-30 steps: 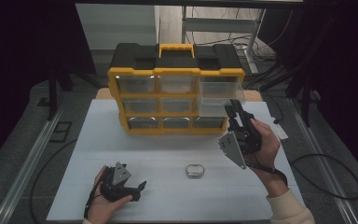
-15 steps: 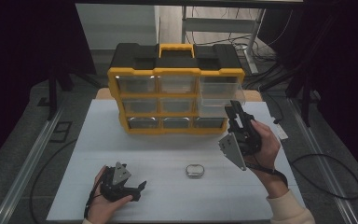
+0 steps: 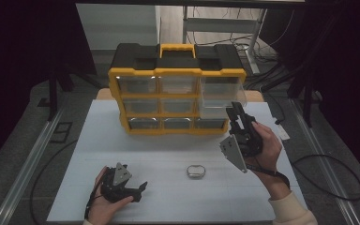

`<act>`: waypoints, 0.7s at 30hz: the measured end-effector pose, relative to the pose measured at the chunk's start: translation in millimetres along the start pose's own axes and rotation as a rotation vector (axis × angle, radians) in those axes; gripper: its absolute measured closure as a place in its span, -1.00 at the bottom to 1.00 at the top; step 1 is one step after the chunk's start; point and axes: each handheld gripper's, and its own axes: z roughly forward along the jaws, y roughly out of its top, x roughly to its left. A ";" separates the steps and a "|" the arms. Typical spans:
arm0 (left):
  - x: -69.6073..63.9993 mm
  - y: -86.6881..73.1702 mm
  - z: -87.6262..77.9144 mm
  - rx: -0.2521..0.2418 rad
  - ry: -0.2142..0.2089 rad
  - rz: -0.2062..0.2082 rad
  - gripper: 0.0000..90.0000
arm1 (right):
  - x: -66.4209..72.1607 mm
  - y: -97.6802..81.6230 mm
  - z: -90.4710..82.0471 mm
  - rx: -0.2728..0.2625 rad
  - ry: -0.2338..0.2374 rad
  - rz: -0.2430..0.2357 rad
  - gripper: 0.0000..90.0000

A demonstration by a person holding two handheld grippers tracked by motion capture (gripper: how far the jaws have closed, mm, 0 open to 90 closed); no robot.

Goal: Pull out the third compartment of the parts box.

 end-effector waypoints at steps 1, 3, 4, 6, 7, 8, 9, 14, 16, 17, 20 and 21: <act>0.0 0.0 -0.2 0.000 0.000 0.000 -0.87 | 0.2 0.0 -0.1 0.000 -0.001 0.000 0.57; 0.0 -0.1 -0.2 -0.002 0.001 -0.001 -0.87 | 1.0 -0.4 -0.8 0.002 -0.004 -0.001 0.57; 0.0 -0.1 -0.2 -0.002 0.001 -0.001 -0.87 | 1.4 -0.5 -0.7 0.001 -0.006 0.000 0.57; -0.1 -0.1 -0.1 -0.002 0.001 0.000 -0.87 | 1.9 -0.6 -0.8 0.001 -0.008 0.000 0.57; 0.0 -0.1 0.1 0.001 0.001 0.001 -0.86 | 2.0 -0.6 -0.5 0.000 -0.009 -0.004 0.57; 0.0 -0.1 0.1 0.001 0.001 0.001 -0.87 | 2.0 -0.6 -0.5 0.000 -0.009 -0.004 0.57; 0.1 -0.1 0.1 0.003 0.001 0.002 -0.87 | 1.8 -0.7 -0.3 -0.001 -0.008 -0.004 0.57; 0.7 -0.3 -0.2 0.000 0.003 -0.002 -0.86 | 0.4 -0.3 0.1 -0.015 -0.010 0.001 0.39; 0.6 -0.4 -0.1 -0.002 0.004 -0.001 -0.87 | 0.1 1.2 -0.8 -0.026 -0.006 0.011 0.26; 0.5 -0.3 -0.2 -0.003 0.004 0.000 -0.86 | -0.1 2.1 -1.4 -0.032 -0.002 0.018 0.19; 0.7 -0.3 -0.2 -0.003 0.004 0.000 -0.86 | 0.9 5.4 -4.2 -0.052 0.029 0.030 -0.02; 0.7 -0.4 -0.1 -0.003 0.004 0.000 -0.86 | 1.5 6.8 -5.2 -0.052 0.043 0.033 -0.09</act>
